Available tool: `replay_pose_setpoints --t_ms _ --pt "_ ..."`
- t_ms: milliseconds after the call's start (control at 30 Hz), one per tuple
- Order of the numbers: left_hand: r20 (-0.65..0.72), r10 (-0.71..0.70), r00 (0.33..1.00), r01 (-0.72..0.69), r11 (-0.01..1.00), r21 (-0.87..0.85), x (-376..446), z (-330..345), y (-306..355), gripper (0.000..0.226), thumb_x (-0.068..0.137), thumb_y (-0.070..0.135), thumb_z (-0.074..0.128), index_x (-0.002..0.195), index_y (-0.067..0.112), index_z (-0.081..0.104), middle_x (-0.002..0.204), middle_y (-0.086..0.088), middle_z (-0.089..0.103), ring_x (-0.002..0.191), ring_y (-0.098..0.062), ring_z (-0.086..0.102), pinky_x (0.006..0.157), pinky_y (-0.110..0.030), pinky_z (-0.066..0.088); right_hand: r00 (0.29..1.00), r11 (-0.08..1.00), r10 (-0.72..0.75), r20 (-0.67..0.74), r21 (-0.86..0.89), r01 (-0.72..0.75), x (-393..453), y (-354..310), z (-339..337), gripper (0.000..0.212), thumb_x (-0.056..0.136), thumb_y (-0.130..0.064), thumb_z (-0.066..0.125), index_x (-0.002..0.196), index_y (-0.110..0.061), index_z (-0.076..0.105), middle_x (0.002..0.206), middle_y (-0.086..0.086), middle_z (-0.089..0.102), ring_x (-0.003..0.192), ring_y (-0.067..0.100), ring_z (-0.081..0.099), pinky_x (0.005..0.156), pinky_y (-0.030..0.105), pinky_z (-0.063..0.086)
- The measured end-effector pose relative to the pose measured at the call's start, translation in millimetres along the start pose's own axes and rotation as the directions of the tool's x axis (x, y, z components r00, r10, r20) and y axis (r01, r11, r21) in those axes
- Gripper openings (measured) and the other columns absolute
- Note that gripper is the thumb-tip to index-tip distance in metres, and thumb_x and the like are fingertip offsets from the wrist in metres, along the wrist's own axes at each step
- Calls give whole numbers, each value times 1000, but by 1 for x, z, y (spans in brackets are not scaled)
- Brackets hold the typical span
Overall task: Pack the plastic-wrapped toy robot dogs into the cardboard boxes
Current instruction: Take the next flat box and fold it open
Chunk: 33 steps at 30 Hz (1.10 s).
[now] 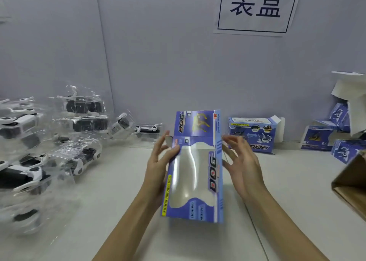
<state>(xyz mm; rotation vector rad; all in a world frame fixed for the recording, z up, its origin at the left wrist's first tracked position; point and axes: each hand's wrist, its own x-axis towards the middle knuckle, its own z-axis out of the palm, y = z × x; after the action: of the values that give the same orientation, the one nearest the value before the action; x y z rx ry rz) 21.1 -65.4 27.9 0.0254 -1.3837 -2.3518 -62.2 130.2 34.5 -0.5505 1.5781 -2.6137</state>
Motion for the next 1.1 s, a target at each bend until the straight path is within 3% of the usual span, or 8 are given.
replay_pose_setpoints --t_ms 167,333,467,600,733,833,933,1100 --pt "40 195 980 -199 950 242 -5 -3 2 66 91 40 65 151 54 41 145 12 60 128 -30 63 97 -54 58 962 918 -90 259 -353 180 -23 13 28 64 94 -56 60 152 -36 43 141 -16 62 130 8 60 97 25 56" --pt "199 153 968 -205 940 274 -9 1 3 44 96 41 56 139 45 47 133 1 69 116 -30 71 86 -42 63 963 870 -118 243 -442 218 -31 12 37 55 92 -44 66 138 -52 37 131 -29 62 121 -10 58 88 9 52" --pt "209 155 966 -213 932 294 -14 3 7 21 97 38 60 117 41 56 125 1 72 106 -30 75 77 -34 63 971 868 -132 202 -449 211 -31 8 33 65 89 -50 63 148 -38 41 139 -16 61 126 0 60 103 27 54" --pt "203 216 955 -272 909 314 -17 8 10 34 99 34 61 129 27 47 134 -7 65 112 -29 72 78 -34 63 951 866 -181 250 -418 275 -31 -1 37 49 95 -48 68 137 -58 45 137 -20 62 129 6 60 99 30 58" --pt "253 349 902 -423 832 359 -17 13 11 51 97 24 66 135 35 34 151 -11 46 129 -32 62 80 -31 63 959 859 -111 262 -461 226 -20 -6 19 76 92 -45 68 158 -35 31 158 -6 47 147 22 45 114 59 44" --pt "245 388 889 -457 790 408 -16 12 10 68 93 30 76 139 50 29 157 -9 38 132 -32 60 87 -34 63 942 806 -202 268 -501 315 -20 -7 16 63 93 -41 66 149 -35 36 143 -11 58 131 16 61 102 51 56" --pt "287 276 917 -388 783 486 -12 2 7 99 87 42 82 153 58 10 149 30 45 134 -16 59 102 -33 57 934 805 -276 229 -476 354 -19 -5 16 64 88 -43 69 141 -36 33 131 -16 65 118 11 68 88 34 63" --pt "147 301 942 -330 755 567 -4 -2 0 101 84 42 87 158 49 18 140 32 54 131 -1 57 99 -26 57 917 778 -382 111 -496 385 -17 2 24 87 87 -23 78 156 -27 25 162 0 38 148 12 41 119 50 42"
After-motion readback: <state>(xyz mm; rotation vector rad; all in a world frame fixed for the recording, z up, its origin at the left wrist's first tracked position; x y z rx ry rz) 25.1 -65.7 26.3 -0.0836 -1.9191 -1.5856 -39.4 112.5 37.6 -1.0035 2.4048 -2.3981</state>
